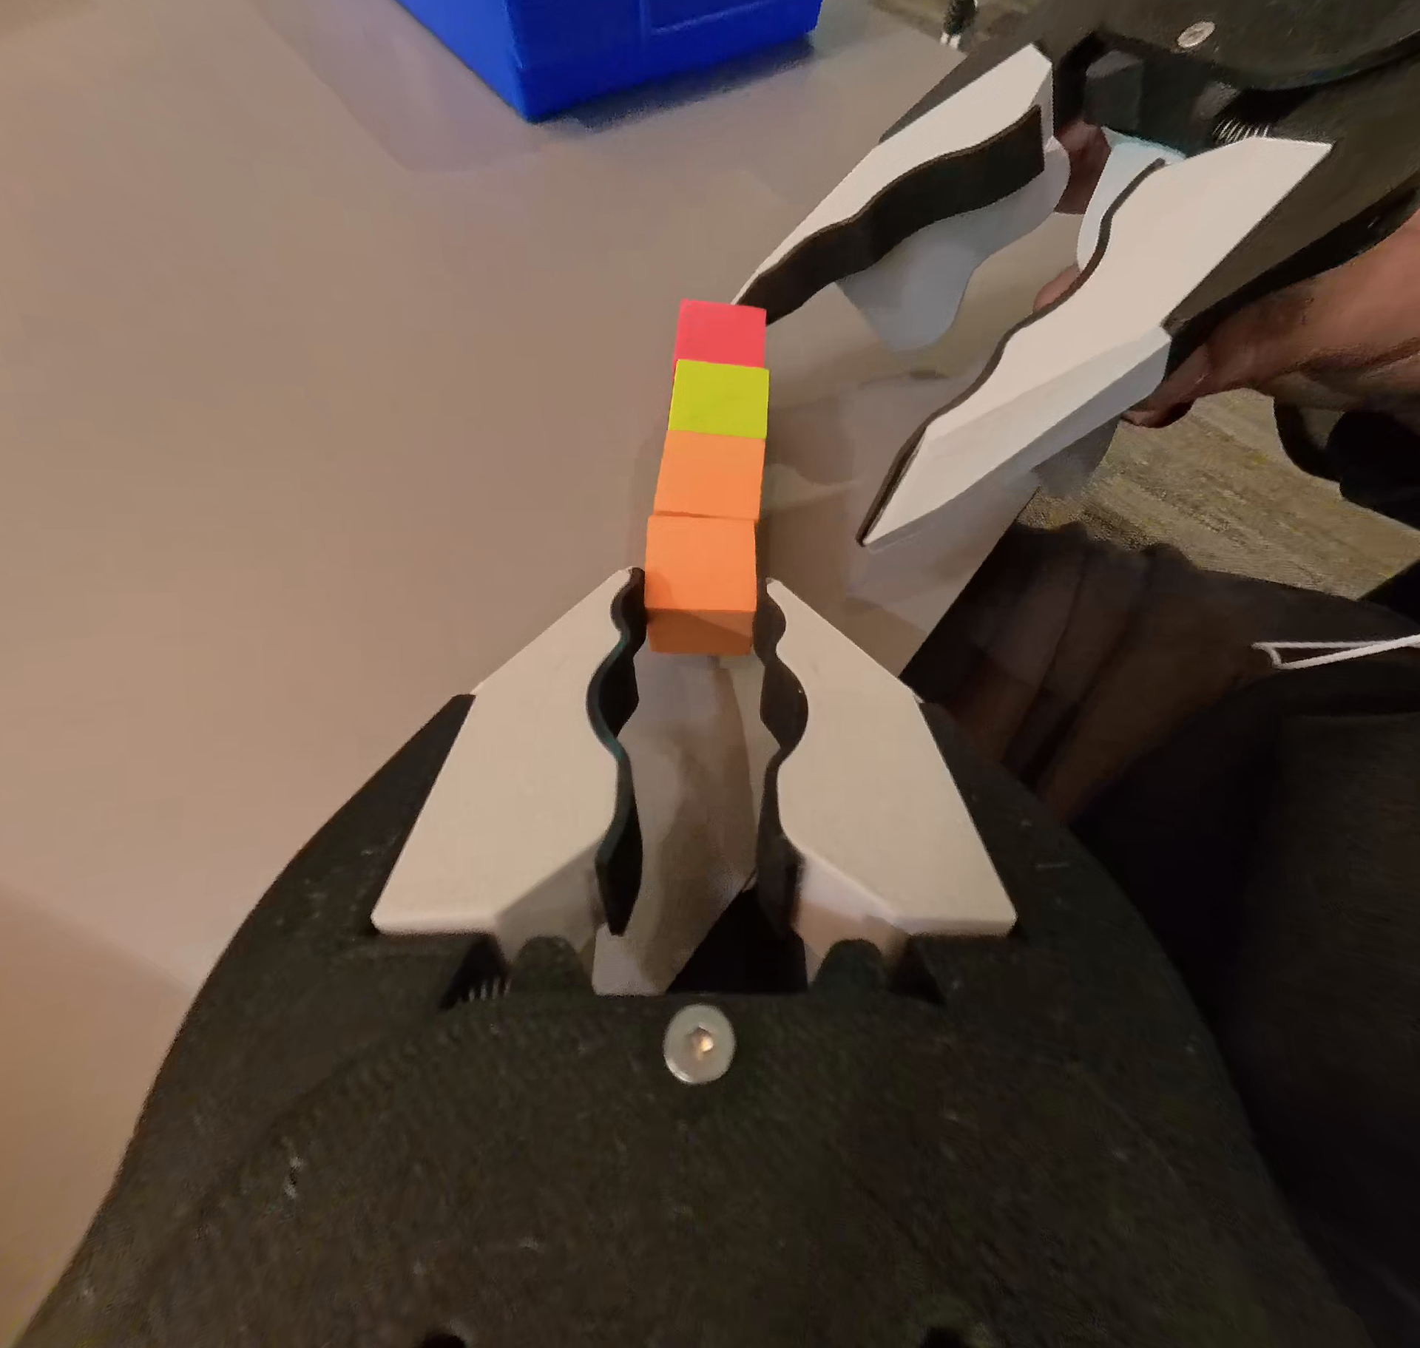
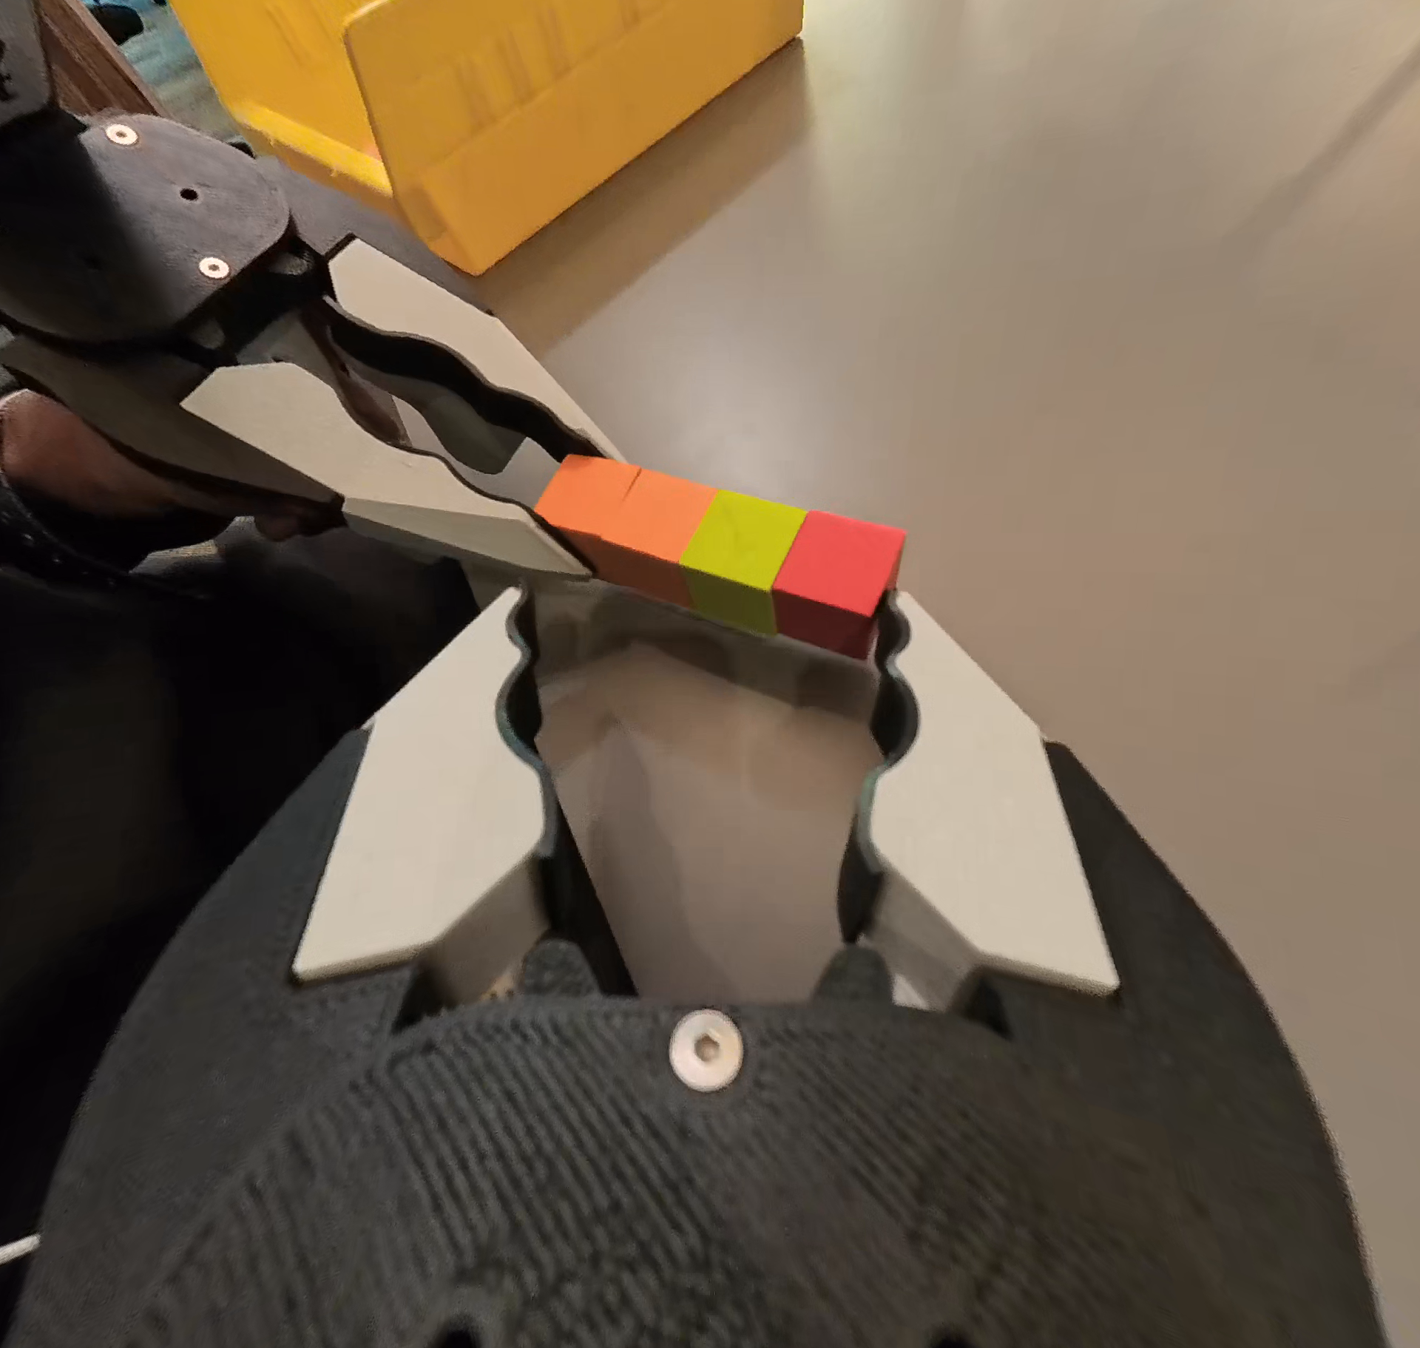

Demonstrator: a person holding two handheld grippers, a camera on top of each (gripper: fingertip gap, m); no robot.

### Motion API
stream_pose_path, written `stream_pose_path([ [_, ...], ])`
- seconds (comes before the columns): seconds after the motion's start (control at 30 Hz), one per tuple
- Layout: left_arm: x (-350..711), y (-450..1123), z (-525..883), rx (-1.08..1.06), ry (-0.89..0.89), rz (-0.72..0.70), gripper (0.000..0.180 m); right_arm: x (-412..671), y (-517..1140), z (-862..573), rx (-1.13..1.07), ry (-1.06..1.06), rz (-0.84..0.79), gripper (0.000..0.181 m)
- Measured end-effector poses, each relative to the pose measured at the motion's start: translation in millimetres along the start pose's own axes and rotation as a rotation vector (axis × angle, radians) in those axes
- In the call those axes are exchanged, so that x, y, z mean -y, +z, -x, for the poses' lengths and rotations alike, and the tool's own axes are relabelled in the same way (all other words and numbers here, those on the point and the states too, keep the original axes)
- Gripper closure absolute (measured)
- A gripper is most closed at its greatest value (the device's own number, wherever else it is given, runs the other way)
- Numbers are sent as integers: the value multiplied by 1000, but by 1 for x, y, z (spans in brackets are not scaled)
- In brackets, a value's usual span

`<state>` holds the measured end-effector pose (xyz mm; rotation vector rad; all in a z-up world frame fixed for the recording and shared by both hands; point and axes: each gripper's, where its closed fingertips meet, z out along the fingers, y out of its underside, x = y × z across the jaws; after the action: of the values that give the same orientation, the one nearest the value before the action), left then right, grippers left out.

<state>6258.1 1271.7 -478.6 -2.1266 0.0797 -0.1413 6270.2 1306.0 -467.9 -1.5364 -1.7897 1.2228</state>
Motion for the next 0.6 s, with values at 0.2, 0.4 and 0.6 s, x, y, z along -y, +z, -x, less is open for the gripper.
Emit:
stream_pose_path([
  [0.2, 8, -8, 4, 36, 51, -9, 156, 10, 6, 3, -14, -85, 38, 90],
  [0.4, 23, -31, 19, 92, 65, -39, 156, 38, 14, 12, 6, -156, 19, 89],
  [0.6, 48, -75, 50, 230, 86, -100, 156, 98, 33, 29, 38, -299, -23, 89],
])
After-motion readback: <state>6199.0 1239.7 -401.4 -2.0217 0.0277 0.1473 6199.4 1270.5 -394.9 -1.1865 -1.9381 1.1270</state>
